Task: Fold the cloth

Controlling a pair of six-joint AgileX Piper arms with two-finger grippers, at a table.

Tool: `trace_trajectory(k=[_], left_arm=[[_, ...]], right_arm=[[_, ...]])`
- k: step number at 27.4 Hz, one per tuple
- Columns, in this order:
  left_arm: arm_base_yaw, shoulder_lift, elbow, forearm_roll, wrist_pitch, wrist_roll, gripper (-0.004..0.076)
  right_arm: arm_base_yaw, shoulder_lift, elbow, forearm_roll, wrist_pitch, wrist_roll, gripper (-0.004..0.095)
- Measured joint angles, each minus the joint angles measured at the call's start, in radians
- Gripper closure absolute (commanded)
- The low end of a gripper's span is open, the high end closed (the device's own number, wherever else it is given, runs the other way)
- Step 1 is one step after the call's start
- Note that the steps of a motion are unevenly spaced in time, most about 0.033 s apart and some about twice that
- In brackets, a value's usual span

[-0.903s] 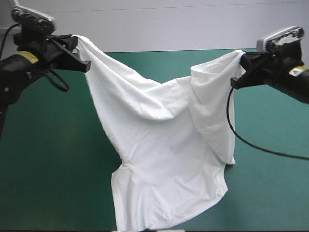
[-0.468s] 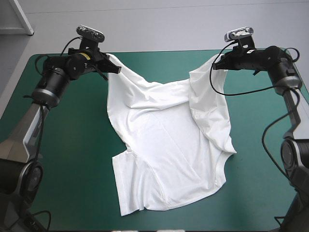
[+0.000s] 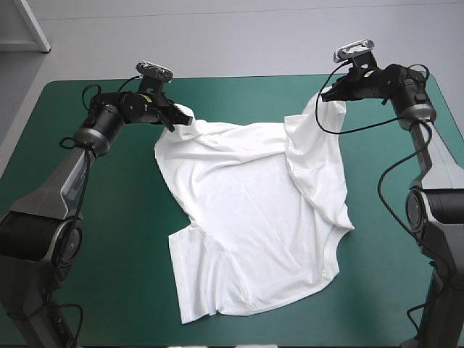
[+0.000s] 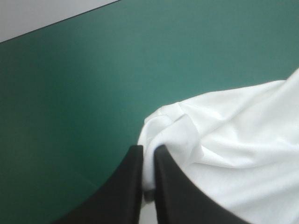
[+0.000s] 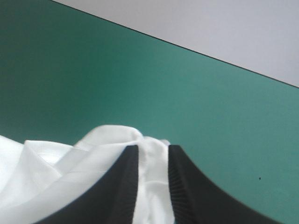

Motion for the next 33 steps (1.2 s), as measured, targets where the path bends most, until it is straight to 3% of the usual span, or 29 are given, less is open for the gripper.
trace_trajectory(k=[3,5,7,15,20,28,33], left_arm=[[0.000,0.002,0.000,-0.007,0.006,0.004,0.0419],[0.000,0.002,0.000,-0.008,0.010,0.010,0.0305],[0.000,0.002,0.000,-0.008,0.034,0.011,0.0263],[0.000,-0.122,0.000,-0.093,0.271,0.054,0.0294],[-0.005,-0.279,0.015,-0.158,0.430,0.083,0.0295],[-0.183,-0.576,0.375,-0.207,0.480,0.100,0.0330],[-0.401,-0.842,0.766,-0.208,0.457,-0.077,0.0330]], right_arm=[[-0.005,0.000,-0.003,-0.004,-0.009,0.001,0.0265],[-0.012,0.000,-0.009,-0.004,-0.010,0.014,0.0266],[-0.024,-0.002,-0.022,-0.005,0.000,0.029,0.0281],[-0.049,-0.123,-0.073,-0.014,0.126,0.061,0.0314],[-0.067,-0.260,-0.081,-0.012,0.248,0.117,0.0397],[-0.069,-0.460,-0.082,0.033,0.480,0.174,0.0399],[-0.069,-0.578,-0.074,0.032,0.551,0.211,0.0399]])
